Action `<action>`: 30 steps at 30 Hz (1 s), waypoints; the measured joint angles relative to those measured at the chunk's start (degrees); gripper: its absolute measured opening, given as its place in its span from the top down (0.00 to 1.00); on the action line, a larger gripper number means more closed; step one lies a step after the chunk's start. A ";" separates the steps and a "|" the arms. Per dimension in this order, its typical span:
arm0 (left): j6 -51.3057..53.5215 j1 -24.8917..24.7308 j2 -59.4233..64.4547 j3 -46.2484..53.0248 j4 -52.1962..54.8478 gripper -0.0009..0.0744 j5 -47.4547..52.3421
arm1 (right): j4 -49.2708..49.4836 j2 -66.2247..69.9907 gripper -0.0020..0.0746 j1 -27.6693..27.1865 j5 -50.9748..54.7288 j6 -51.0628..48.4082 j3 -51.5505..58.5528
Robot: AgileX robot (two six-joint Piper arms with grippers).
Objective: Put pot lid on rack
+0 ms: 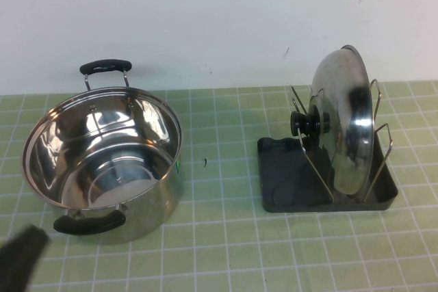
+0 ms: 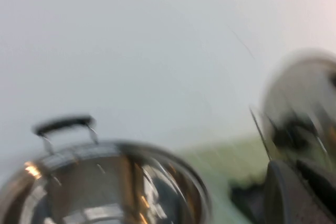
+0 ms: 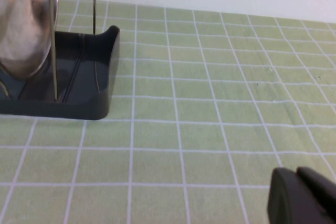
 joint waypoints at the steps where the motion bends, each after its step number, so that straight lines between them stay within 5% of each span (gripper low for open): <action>1: 3.09 0.00 0.00 0.21 -5.70 0.99 2.37 | 0.00 0.00 0.98 0.00 0.00 0.00 0.00; 9: 56.52 0.00 -7.09 10.55 -64.42 0.99 11.91 | 0.09 0.00 0.98 0.00 0.00 0.10 0.00; 19: 63.40 0.00 -10.01 10.96 -73.93 0.99 34.56 | 0.09 0.00 0.98 0.00 0.00 0.10 0.00; 25: 100.89 -0.75 -10.23 10.96 -103.48 0.99 43.87 | 0.09 0.00 0.98 0.00 0.00 0.10 0.00; 30: 108.11 -1.35 -10.23 10.86 -107.77 0.99 52.28 | 0.09 0.00 0.98 0.00 0.00 0.10 0.00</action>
